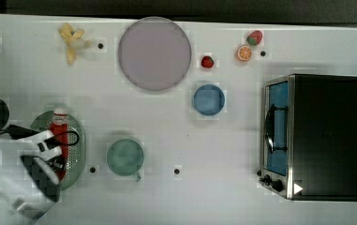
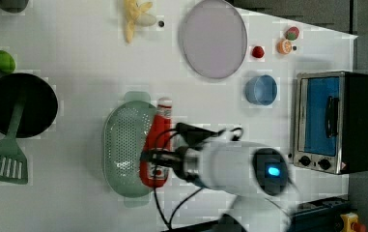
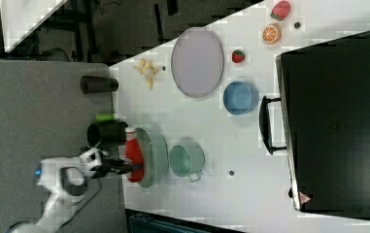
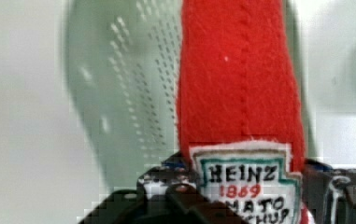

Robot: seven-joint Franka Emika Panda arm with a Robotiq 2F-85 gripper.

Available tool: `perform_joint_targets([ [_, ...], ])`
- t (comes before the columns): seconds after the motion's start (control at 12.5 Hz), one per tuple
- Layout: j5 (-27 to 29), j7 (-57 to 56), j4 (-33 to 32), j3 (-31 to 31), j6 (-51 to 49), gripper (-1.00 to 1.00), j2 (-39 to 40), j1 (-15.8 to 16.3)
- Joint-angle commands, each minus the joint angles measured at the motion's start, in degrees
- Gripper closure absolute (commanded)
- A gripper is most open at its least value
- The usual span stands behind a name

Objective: Pick ketchup from strainer and place it on the table

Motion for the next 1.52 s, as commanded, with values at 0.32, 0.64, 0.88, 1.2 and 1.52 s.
perform_joint_targets([
  [0.32,2.9,-16.2,4.7,-4.3,-12.2,-0.25,-9.6,-7.0],
  [0.64,2.8,-26.7,4.7,-13.9,-12.7,-0.25,-10.8,-11.3],
  [0.88,2.8,-33.6,3.4,-22.0,-12.7,-0.25,-10.7,-13.2],
  [1.2,2.8,-42.5,-1.1,-31.6,-9.9,-0.25,-10.5,-13.9],
  [1.52,2.8,-42.9,-6.3,-34.2,-3.0,-0.25,-7.3,-13.9],
])
